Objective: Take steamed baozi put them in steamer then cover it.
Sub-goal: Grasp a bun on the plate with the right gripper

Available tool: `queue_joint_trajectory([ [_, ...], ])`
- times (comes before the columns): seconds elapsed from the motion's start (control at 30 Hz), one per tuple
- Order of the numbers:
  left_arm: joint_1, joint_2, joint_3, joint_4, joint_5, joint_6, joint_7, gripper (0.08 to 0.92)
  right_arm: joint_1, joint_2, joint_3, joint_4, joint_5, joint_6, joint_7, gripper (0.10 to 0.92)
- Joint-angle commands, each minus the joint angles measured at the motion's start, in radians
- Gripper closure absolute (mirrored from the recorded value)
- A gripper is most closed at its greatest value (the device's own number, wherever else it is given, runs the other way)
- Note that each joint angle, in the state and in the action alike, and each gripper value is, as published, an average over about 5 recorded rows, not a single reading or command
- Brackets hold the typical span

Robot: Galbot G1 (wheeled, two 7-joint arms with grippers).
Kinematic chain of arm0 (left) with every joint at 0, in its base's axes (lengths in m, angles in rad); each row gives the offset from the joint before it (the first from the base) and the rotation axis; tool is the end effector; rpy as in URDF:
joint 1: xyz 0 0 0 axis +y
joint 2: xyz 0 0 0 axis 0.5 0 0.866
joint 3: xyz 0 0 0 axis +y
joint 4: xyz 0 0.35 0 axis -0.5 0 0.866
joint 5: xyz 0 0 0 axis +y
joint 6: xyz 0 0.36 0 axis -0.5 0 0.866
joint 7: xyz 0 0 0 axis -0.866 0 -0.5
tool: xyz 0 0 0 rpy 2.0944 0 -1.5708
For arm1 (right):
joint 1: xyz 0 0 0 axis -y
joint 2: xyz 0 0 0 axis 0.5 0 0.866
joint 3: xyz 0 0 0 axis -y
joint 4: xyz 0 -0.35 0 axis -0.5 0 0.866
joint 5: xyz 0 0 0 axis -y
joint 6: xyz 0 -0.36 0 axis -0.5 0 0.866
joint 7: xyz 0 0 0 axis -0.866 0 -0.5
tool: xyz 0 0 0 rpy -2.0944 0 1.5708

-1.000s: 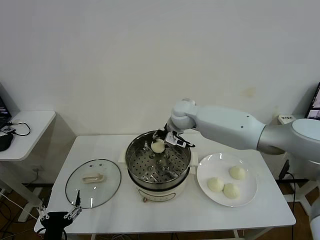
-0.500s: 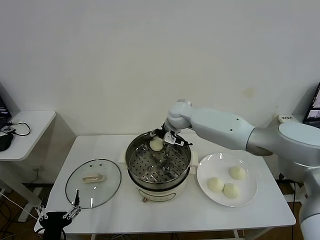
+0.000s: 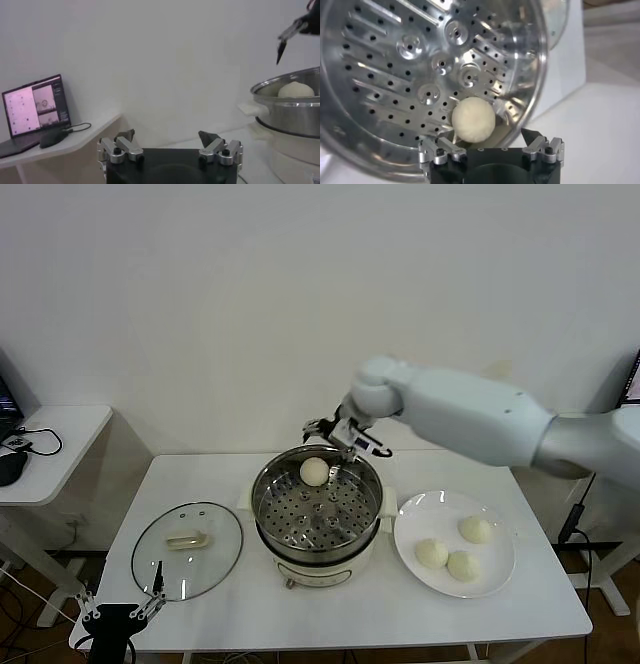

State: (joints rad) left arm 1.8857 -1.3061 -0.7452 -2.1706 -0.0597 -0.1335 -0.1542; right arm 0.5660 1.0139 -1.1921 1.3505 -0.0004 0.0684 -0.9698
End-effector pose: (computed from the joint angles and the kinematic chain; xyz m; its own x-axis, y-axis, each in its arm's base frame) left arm 0.1012 0.1014 -0.2989 -0.9900 -0.1376 0.0324 -0.1227 0.9500 0.2870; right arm 0.5493 0.0685 -0.0275 -0.3400 -0.3230 0.8832 -0.5561 -0.6883 -0.4658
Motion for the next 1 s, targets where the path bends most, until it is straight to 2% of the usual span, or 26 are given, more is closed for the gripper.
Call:
queue_joint_trajectory([
  [0.03, -0.001, 0.01, 0.003, -0.001, -0.001, 0.001, 0.001, 0.177, 0.083, -0.314, -0.021, 0.234, 0.192, -0.301, -0.085, 0.203],
  [0.23, -0.011, 0.043, 0.009, -0.003, -0.011, 0.004, 0.001, 0.177, 0.04, -0.533, -0.053, 0.367, 0.213, -0.391, -0.081, 0.203],
  [0.43, -0.031, 0.075, 0.002, -0.004, -0.038, 0.024, 0.005, 0.177, -0.067, -0.628, -0.051, 0.421, 0.139, -0.415, -0.064, 0.203],
  [0.67, -0.042, 0.079, 0.001, 0.0, -0.046, 0.032, 0.006, 0.177, -0.313, -0.631, 0.098, 0.4, 0.061, -0.41, -0.038, 0.202],
  [1.0, -0.041, 0.067, -0.014, 0.005, -0.048, 0.035, 0.007, 0.177, -0.518, -0.525, 0.216, 0.284, -0.035, -0.406, -0.005, 0.203],
])
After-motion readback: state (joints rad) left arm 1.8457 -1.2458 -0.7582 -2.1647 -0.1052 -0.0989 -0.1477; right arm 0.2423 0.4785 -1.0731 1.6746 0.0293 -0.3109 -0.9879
